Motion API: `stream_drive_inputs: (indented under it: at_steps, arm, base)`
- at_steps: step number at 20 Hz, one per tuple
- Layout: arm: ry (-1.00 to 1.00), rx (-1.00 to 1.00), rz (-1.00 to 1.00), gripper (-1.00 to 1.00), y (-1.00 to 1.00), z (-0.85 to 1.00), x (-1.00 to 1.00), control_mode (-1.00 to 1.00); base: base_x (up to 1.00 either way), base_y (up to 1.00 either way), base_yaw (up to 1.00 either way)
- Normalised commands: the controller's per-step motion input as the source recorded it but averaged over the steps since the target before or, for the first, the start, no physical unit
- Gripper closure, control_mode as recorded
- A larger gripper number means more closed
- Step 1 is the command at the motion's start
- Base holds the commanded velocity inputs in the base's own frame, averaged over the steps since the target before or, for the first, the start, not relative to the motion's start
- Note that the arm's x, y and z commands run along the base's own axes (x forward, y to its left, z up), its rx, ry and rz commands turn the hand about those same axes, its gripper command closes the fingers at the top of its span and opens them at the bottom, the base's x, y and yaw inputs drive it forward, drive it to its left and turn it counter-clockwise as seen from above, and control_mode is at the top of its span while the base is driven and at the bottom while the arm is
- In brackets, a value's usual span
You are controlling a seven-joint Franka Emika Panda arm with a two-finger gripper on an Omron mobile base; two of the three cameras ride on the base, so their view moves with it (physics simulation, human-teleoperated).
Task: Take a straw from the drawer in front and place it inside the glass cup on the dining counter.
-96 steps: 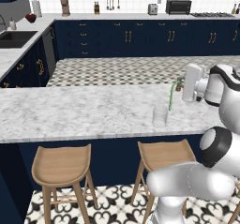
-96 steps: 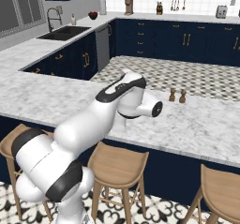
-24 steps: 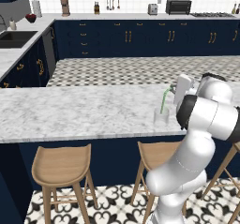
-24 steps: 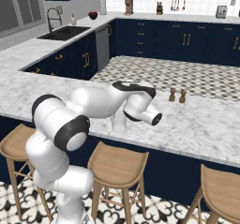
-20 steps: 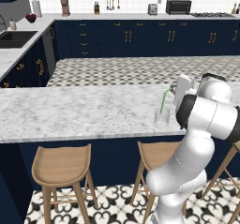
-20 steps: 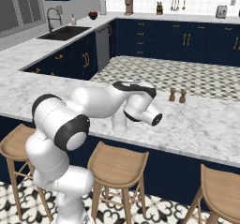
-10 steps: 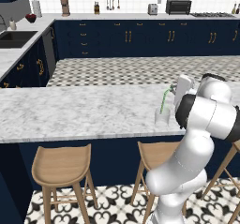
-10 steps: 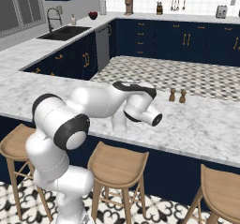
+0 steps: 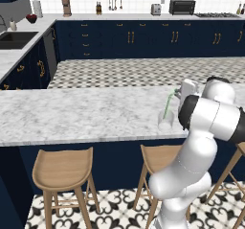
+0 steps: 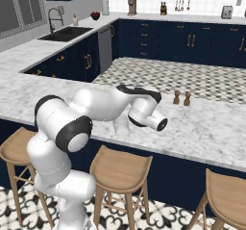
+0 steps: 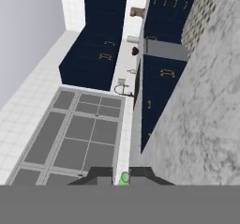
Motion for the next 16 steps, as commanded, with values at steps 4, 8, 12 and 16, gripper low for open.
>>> stream_drive_inputs:
  at_steps: [4, 8, 12, 16]
  arm:
    - [-0.06, -0.06, 0.00, 1.00, -0.23, 0.02, 0.23, -1.00]
    - [-0.07, -0.05, 0.00, 1.00, -0.06, 0.09, 0.28, -1.00]
    - [-0.14, -0.01, 0.00, 1.00, -0.03, 0.10, -0.18, -1.00]
    - [-0.15, 0.00, 0.00, 1.00, -0.03, -0.01, -0.06, -1.00]
  base:
    - [0.00, 0.00, 0.00]
    - [0.00, 0.00, 0.00]
    - [0.00, 0.00, 0.00]
    - [0.00, 0.00, 0.00]
